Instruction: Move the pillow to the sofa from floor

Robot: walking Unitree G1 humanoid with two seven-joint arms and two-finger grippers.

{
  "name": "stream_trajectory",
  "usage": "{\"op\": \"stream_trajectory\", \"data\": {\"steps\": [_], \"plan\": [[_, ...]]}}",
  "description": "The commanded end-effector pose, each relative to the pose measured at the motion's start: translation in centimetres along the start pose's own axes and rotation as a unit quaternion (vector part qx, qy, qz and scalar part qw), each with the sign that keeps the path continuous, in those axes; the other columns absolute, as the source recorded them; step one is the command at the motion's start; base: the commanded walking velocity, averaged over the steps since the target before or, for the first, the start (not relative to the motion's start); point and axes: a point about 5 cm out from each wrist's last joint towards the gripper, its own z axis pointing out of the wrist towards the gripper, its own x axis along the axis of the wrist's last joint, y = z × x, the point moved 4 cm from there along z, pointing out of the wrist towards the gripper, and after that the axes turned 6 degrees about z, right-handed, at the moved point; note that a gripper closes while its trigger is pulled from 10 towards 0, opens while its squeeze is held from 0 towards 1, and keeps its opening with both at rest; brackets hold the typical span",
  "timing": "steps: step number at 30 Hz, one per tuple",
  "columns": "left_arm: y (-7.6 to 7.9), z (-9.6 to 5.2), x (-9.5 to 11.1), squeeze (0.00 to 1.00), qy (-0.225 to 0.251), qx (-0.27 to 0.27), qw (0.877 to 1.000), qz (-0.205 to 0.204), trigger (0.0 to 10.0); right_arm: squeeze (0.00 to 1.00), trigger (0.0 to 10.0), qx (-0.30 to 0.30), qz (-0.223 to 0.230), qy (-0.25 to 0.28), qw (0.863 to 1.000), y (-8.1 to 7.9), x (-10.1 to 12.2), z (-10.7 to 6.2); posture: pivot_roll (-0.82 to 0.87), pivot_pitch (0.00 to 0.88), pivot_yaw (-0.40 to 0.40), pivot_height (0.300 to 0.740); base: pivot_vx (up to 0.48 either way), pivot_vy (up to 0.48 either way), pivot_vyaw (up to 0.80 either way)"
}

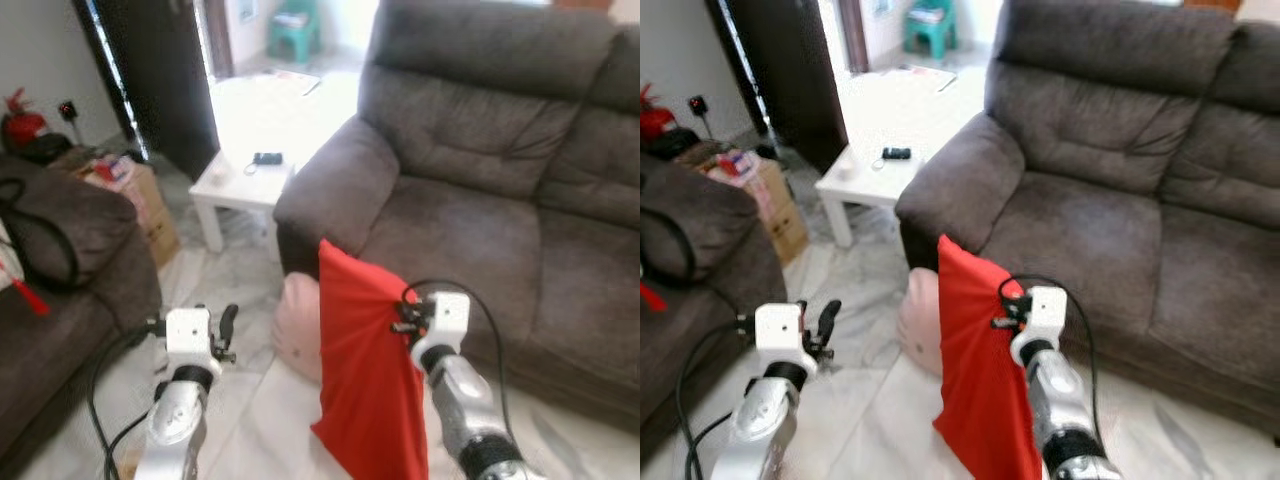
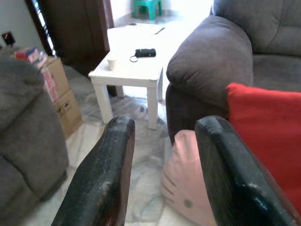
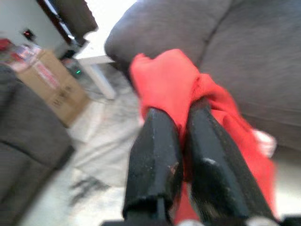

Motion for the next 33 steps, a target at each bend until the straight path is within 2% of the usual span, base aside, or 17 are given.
{"op": "stream_trajectory", "data": {"steps": [1, 23, 25, 29, 33], "plan": [[0.7, 0.1, 0.1, 0.00, 0.003, -0.007, 1.000, -0.006, 10.0, 0.00, 10.0, 0.005, -0.024, 0.066, 0.998, 0.2, 3.9, 0.7, 0.08, 0.000, 0.016, 0.740, 0.000, 0.000, -0.79], [0.7, 0.2, 0.2, 0.00, 0.005, -0.007, 1.000, -0.007, 10.0, 0.00, 10.0, -0.002, -0.028, 0.070, 0.997, 0.5, 4.2, 0.7, 0.08, 0.000, 0.016, 0.740, 0.000, 0.000, -0.79], [0.7, 0.2, 0.2, 0.00, 0.005, -0.008, 1.000, -0.006, 10.0, 0.00, 10.0, 0.001, -0.029, 0.072, 0.997, 0.5, 4.3, 0.7, 0.09, 0.000, 0.015, 0.740, 0.000, 0.000, 0.00], [0.5, 0.0, 0.2, 0.00, 0.003, -0.013, 1.000, -0.001, 10.0, 0.00, 10.0, 0.029, -0.049, 0.064, 0.996, 0.4, 4.5, 0.7, 0.09, 0.000, 0.015, 0.740, 0.000, 0.000, 0.00], [-0.2, -0.2, 0.1, 0.00, -0.001, -0.018, 1.000, -0.002, 10.0, 0.00, 10.0, 0.083, -0.080, 0.047, 0.992, 0.2, 5.0, 0.5, 0.08, 0.001, 0.015, 0.740, 0.000, 0.000, 0.00]]}}
